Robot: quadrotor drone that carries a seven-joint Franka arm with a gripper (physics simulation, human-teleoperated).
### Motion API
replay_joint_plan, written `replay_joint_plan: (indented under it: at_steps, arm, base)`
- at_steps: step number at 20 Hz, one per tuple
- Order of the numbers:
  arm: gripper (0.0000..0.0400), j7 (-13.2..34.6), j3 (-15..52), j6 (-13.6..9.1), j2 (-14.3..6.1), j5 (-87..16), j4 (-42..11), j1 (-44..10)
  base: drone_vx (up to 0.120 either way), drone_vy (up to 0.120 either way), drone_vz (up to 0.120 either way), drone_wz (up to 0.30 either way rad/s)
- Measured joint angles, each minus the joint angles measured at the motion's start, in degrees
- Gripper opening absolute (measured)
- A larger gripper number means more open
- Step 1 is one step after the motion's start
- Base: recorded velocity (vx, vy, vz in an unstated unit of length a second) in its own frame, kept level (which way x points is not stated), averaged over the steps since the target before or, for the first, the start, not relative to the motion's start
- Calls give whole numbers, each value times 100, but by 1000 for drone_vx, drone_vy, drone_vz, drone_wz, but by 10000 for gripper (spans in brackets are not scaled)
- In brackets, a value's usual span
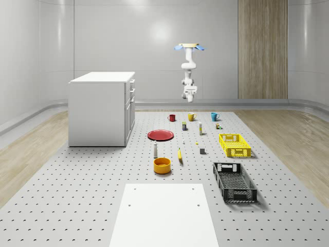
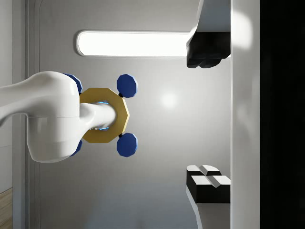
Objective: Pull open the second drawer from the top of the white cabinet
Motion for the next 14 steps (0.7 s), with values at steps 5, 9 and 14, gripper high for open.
replay_joint_plan:
  at_steps: [5,9,14]
  arm:
    - [300,0,3,15,-10,2,-3,-3]
    - [300,-1,5,30,-20,3,-11,-6]
    - [300,-2,6,51,-35,4,-24,-8]
  base:
    - [120,-120,104,0]
    - [120,-120,50,0]
    - [120,-120,120,0]
